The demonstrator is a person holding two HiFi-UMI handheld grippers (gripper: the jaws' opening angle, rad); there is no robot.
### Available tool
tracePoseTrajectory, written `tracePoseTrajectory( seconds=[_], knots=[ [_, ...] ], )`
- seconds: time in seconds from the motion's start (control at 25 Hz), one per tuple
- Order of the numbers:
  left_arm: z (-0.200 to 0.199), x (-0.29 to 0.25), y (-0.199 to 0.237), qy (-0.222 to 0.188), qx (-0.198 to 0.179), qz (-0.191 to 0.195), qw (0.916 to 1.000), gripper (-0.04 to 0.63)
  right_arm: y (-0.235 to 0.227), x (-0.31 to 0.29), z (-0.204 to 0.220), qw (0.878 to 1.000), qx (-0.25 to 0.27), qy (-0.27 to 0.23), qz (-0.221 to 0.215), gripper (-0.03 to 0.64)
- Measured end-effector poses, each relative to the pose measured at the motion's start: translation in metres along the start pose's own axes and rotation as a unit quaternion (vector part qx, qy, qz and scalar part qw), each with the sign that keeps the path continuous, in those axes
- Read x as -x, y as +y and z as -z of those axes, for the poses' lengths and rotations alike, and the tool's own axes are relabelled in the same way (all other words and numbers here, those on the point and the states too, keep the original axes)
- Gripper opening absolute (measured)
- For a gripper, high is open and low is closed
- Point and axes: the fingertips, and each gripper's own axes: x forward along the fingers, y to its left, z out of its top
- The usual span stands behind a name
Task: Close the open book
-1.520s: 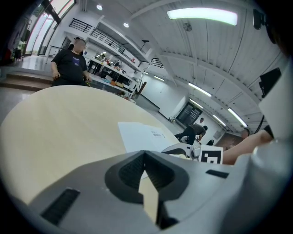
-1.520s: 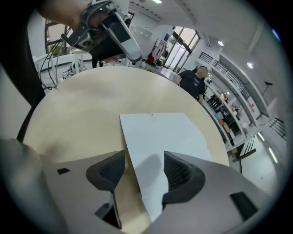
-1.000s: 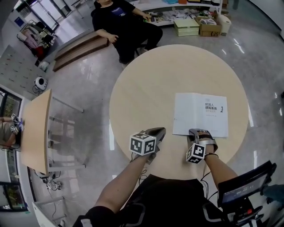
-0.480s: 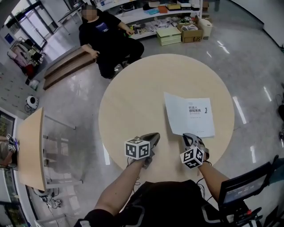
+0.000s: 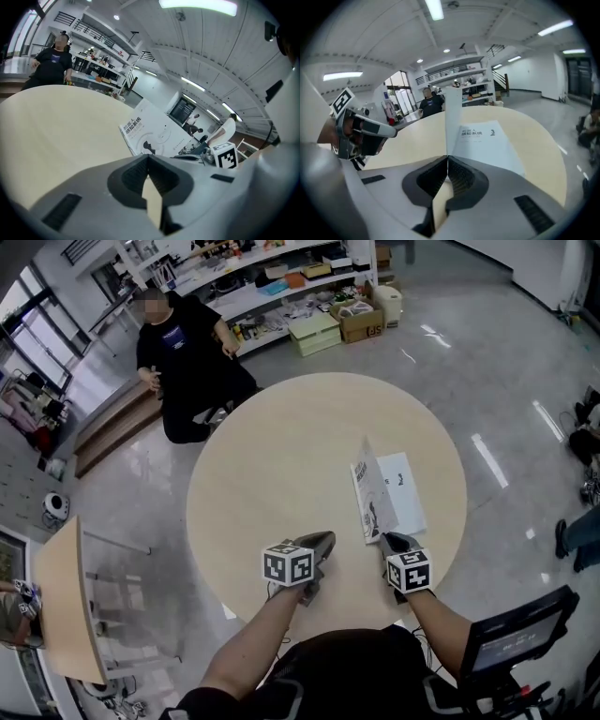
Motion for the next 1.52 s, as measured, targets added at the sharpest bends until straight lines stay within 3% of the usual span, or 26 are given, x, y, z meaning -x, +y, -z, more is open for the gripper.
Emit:
tracePoseTrajectory(
  seconds=[0.16, 0.4, 0.76, 0.96, 1.16, 1.52],
  knots=[
    [-0.007, -0.014, -0.01, 0.008, -0.009, 0.009, 0.9999, -0.011, -0.025, 0.002, 0.01, 0.995, -0.099, 0.013, 0.006, 0.005],
    [-0.007, -0.018, -0.021, 0.012, -0.004, 0.02, 0.9997, -0.01, -0.045, 0.003, 0.031, 0.967, -0.251, 0.033, 0.006, 0.006],
    [0.003, -0.026, -0.021, 0.018, -0.003, 0.02, 0.9996, -0.01, -0.088, 0.015, 0.062, 0.951, -0.298, 0.046, 0.064, 0.006],
    [-0.003, -0.031, -0.023, -0.003, -0.004, 0.018, 0.9998, -0.01, -0.11, 0.027, 0.041, 0.97, -0.23, 0.034, 0.065, 0.005],
    [-0.016, -0.011, -0.013, -0.042, -0.007, 0.01, 0.999, -0.011, -0.086, 0.022, -0.015, 0.993, -0.113, 0.008, 0.022, -0.002],
    [-0.054, 0.042, 0.001, -0.135, -0.001, -0.023, 0.9906, -0.009, -0.023, 0.04, -0.121, 0.994, 0.007, -0.086, -0.071, -0.002]
  ],
)
